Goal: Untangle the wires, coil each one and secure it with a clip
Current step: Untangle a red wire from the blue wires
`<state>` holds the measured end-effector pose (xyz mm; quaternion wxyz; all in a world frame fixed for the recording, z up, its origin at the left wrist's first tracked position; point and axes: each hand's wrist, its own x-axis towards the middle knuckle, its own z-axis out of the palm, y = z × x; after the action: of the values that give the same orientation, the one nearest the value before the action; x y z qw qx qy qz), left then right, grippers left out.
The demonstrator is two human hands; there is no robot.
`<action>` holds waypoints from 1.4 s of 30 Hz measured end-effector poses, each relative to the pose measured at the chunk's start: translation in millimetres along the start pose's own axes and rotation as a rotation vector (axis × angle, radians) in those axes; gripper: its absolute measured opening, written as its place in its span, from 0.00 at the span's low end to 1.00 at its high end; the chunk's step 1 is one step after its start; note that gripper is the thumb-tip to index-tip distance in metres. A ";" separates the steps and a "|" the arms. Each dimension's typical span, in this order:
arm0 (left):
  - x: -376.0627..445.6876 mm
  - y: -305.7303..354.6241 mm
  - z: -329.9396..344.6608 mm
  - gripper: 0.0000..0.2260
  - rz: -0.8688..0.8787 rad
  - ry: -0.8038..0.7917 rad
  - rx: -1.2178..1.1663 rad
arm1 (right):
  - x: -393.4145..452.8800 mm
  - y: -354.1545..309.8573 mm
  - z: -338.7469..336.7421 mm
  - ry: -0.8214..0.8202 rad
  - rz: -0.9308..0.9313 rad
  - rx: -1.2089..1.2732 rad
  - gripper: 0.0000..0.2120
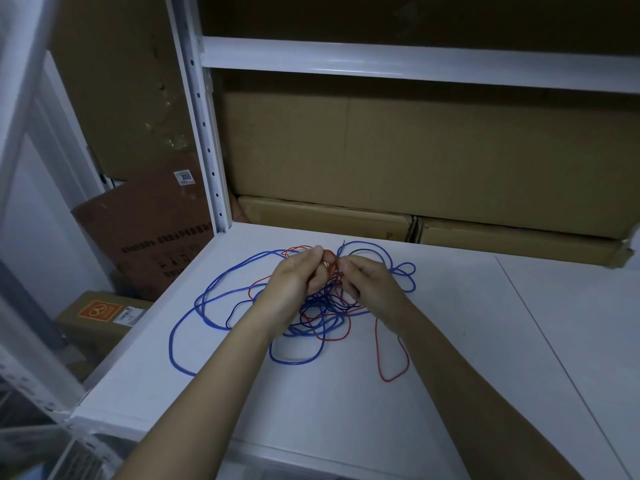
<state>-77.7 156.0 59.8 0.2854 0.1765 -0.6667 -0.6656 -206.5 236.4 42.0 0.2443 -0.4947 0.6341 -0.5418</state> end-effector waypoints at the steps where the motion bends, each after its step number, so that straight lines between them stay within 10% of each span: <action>1: 1.3 -0.2 0.2 0.23 0.007 0.008 -0.001 | 2.4 1.3 0.9 0.033 -0.022 -0.072 0.17; 11: 19.0 3.3 -5.0 0.12 0.077 0.204 0.096 | -21.6 19.1 19.7 -0.184 -0.170 -0.776 0.16; 16: 21.3 -21.8 -14.1 0.09 0.139 0.087 0.500 | -23.2 19.3 13.2 0.054 -0.686 -0.909 0.11; 22: 6.0 -16.2 -7.1 0.12 0.066 -0.070 0.410 | -0.4 4.5 -19.1 0.310 -0.934 -1.024 0.07; 32: 2.0 -2.3 -6.6 0.15 0.049 -0.221 -0.029 | 28.0 11.3 -25.4 0.093 -0.145 -0.243 0.07; 42: 18.9 7.3 -10.2 0.11 0.099 0.092 -0.351 | -1.1 35.0 8.4 -0.082 0.193 -0.041 0.13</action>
<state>-85.0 136.7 69.3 0.3742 0.1213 -0.5346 -0.7480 -211.7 231.0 6.8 0.3110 -0.4577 0.6793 -0.4820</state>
